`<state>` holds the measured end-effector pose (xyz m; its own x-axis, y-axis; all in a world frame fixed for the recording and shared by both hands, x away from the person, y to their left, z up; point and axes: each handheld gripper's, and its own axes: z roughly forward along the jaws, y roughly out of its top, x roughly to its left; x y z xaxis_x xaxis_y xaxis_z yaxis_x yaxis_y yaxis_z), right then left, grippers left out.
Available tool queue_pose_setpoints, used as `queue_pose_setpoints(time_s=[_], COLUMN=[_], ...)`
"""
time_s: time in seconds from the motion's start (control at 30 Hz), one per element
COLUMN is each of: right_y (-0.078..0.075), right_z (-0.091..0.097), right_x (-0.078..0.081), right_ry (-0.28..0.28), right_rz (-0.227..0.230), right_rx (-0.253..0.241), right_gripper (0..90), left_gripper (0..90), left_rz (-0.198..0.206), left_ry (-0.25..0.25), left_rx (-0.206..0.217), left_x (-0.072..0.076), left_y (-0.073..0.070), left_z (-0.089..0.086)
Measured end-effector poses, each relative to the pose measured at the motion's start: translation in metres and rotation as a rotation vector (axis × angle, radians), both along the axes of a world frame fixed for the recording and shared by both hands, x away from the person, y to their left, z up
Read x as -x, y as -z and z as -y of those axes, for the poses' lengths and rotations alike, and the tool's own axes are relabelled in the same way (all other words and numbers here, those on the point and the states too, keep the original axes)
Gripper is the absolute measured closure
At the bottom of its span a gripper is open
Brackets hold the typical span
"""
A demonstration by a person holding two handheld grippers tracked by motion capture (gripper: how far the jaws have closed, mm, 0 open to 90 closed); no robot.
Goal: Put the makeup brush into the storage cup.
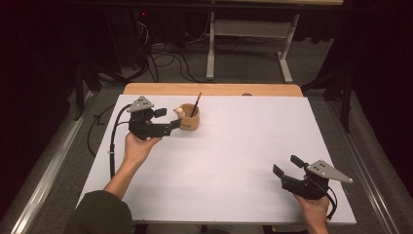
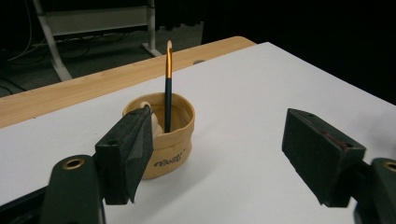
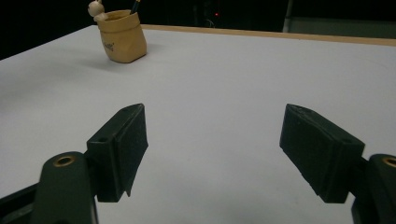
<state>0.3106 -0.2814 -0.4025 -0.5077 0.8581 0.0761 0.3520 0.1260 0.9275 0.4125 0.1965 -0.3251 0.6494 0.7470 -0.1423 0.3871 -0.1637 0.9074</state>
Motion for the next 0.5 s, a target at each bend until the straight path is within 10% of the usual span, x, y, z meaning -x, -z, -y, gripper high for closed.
queue_pose_setpoints(time_s=[0.5], right_y=[0.000], right_z=[0.001], right_x=[-0.001], right_ry=[-0.001], right_rz=[-0.002], right_rx=[-0.005], right_gripper=[25.1], left_gripper=[25.1], left_rz=[0.017], left_ry=[0.008], left_rx=[-0.001], left_x=[0.012], left_y=[-0.005], left_z=[0.000])
